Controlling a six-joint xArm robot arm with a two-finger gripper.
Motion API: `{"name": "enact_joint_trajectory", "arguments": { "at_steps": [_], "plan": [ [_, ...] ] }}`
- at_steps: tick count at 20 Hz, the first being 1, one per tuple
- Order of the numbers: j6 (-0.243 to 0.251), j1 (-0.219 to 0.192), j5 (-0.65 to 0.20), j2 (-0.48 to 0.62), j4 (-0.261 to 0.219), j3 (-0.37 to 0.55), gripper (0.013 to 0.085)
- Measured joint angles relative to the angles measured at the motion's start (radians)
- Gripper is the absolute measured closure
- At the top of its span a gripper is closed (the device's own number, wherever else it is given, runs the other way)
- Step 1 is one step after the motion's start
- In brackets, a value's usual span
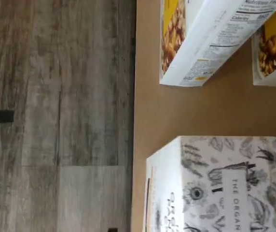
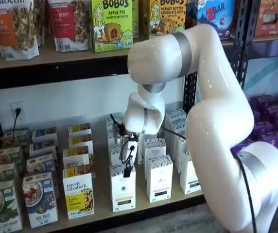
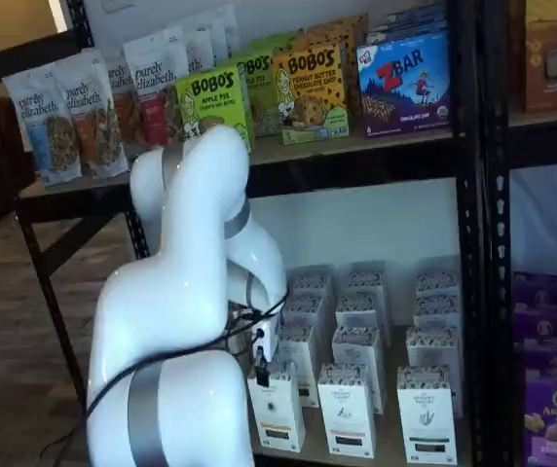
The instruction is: Pick up the white box with a yellow strip in the middle, on the bottom shelf, the fourth box from the left
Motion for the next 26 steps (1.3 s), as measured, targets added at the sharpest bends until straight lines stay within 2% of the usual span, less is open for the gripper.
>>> {"name": "enact_joint_trajectory", "arguments": {
  "at_steps": [5, 9, 20, 26],
  "plan": [
    [0.063, -0.018, 0.041, 0.042, -0.084, -0.070, 0.0130],
    [0.099, -0.027, 0.092, 0.071, -0.130, -0.125, 0.0130],
    [0.180, -0.019, 0.147, 0.128, -0.210, -0.205, 0.0130],
    [0.204, -0.009, 0.141, 0.150, -0.228, -0.219, 0.0130]
  ]
}}
